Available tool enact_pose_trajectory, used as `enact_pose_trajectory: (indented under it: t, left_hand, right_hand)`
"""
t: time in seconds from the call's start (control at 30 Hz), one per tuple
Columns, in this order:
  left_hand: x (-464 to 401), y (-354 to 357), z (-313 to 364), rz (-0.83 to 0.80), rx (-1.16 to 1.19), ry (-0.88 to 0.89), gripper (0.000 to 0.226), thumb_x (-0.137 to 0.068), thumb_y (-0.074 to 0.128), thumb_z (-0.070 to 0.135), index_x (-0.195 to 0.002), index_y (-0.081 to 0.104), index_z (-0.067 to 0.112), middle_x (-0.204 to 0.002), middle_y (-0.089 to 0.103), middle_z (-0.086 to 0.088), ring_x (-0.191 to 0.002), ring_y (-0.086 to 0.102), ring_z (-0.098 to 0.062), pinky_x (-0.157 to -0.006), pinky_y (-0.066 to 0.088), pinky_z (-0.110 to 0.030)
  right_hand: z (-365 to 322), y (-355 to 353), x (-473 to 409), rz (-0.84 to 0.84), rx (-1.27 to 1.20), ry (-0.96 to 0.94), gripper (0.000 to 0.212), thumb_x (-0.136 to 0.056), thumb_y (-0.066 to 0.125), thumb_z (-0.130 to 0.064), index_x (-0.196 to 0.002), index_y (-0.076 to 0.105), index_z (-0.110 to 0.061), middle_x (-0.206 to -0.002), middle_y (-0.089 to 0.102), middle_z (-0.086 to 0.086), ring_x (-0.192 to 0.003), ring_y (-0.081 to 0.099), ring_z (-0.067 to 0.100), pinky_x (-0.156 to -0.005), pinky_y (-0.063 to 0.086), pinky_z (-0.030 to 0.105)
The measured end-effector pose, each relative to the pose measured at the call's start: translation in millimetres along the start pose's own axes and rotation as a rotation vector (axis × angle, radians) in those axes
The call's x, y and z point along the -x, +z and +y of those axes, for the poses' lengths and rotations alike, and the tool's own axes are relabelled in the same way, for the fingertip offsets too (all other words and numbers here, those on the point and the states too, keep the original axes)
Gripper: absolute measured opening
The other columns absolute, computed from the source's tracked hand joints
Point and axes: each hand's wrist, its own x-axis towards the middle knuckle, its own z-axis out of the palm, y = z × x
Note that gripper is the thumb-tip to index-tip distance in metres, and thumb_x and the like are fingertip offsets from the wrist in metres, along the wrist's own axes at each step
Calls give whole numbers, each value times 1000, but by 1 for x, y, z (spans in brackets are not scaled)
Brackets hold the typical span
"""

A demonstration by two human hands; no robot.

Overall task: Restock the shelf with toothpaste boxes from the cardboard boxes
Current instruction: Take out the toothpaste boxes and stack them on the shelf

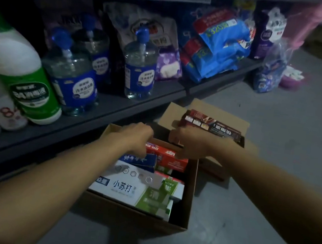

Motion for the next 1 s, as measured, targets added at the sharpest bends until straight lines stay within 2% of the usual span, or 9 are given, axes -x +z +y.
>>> enact_pose_trajectory:
  t: [0.17,0.23,0.3,0.4,0.53,0.67,0.8,0.93,1.0]
  left_hand:
    - [-4,27,-26,-13,27,-70,43,-77,76,19,-117,60,17,-116,63,-4,-100,60,-20,-81,50,-30]
    - [-4,33,-38,-18,74,-99,45,-77,76,18,-119,60,17,-118,63,-3,-104,60,-19,-83,49,-29]
    - [-3,37,-48,-25,134,-131,44,-77,75,16,-119,60,18,-117,63,-1,-103,59,-18,-81,48,-28]
    - [-4,42,-57,-15,173,-159,39,-78,74,15,-114,61,20,-114,63,1,-94,58,-14,-73,46,-26]
    - [-6,48,-61,-10,210,-176,47,-78,74,14,-122,58,20,-117,60,0,-101,58,-15,-82,50,-29]
    - [-7,49,-64,-7,234,-171,49,-78,75,13,-124,57,19,-119,60,-1,-106,58,-17,-86,52,-31]
    - [-6,49,-68,10,240,-166,50,-79,75,14,-125,56,17,-121,60,-1,-108,58,-16,-86,51,-30]
    - [-3,45,-74,17,245,-153,50,-76,78,16,-122,58,18,-118,61,-1,-105,59,-16,-86,53,-33]
    - [-2,39,-78,30,236,-138,53,-74,79,19,-123,59,17,-118,63,-1,-104,60,-18,-88,54,-37]
  right_hand:
    - [-9,31,-28,-30,-82,-17,35,-85,66,-32,-116,55,-23,-101,59,-5,-89,58,14,-80,50,30]
    - [-13,41,-40,-21,-70,-18,43,-81,68,-38,-119,52,-27,-106,61,-4,-89,60,15,-80,52,31]
    - [-18,50,-49,-56,-58,2,48,-81,69,-39,-123,49,-27,-108,59,-3,-87,58,15,-75,48,27]
    - [-24,61,-61,-63,-78,3,61,-81,72,-35,-133,43,-21,-121,54,3,-103,56,20,-82,44,27]
    - [-26,69,-72,-37,-32,9,75,-77,75,-38,-138,38,-18,-129,49,5,-110,53,22,-87,43,29]
    - [-29,78,-76,-83,-55,-28,63,-76,76,-39,-130,47,-24,-118,59,1,-105,58,19,-90,49,31]
    - [-33,78,-79,-121,-48,-2,58,-78,75,-36,-128,50,-20,-117,60,4,-105,58,20,-92,48,31]
    - [-33,57,-77,-92,-68,5,49,-79,75,-36,-120,55,-17,-110,56,1,-90,54,14,-74,45,23]
    - [-35,41,-74,-55,-79,-10,42,-78,75,-33,-112,57,-16,-106,54,1,-90,54,15,-74,47,25]
